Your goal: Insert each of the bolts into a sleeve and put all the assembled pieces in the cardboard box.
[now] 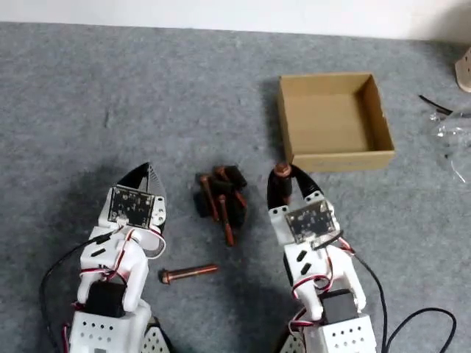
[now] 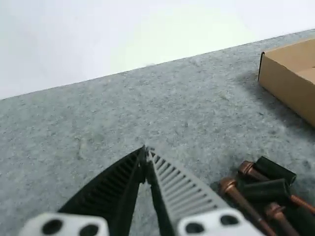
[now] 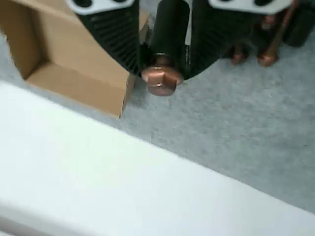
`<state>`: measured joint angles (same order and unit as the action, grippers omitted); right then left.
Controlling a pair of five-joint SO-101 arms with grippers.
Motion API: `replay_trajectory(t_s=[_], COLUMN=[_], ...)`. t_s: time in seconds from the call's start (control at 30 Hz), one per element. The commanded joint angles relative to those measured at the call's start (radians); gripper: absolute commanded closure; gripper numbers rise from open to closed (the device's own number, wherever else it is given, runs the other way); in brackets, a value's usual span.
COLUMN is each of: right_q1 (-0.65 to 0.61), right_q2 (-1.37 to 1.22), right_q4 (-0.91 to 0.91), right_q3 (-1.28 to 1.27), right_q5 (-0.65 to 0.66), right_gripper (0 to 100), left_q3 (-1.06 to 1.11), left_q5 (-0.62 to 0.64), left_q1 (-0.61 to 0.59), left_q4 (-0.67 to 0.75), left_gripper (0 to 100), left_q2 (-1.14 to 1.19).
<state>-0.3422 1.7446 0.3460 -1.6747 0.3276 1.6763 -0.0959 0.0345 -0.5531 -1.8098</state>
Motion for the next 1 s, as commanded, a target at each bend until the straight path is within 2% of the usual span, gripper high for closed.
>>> replay_trajectory(t_s=[0.0, 0.23, 0.43, 0.73, 0.97], right_q1=[0.018, 0.024, 0.124, 0.245, 0.259], right_q2=[-0.151, -0.740, -1.222, -1.831, -2.152], right_q4=[0.031, 0.025, -0.010, 0.157, 0.306], right_q3=[0.142, 0.564, 0.990, 1.600, 1.945], right_q5=[0.012, 0.011, 0.005, 0.005, 0.005], right_gripper=[99.5, 99.5, 99.5, 99.5, 99.5], left_q3=[0.019, 0.019, 0.019, 0.019, 0.019], left_q5=[-0.006, -0.006, -0.008, -0.009, -0.009], left_q1=[-0.012, -0.012, -0.012, -0.012, -0.010], left_q4=[0.025, 0.025, 0.025, 0.025, 0.025], left_gripper=[98, 98, 98, 98, 98], left_q2=[-0.016, -0.016, -0.016, -0.016, -0.016])
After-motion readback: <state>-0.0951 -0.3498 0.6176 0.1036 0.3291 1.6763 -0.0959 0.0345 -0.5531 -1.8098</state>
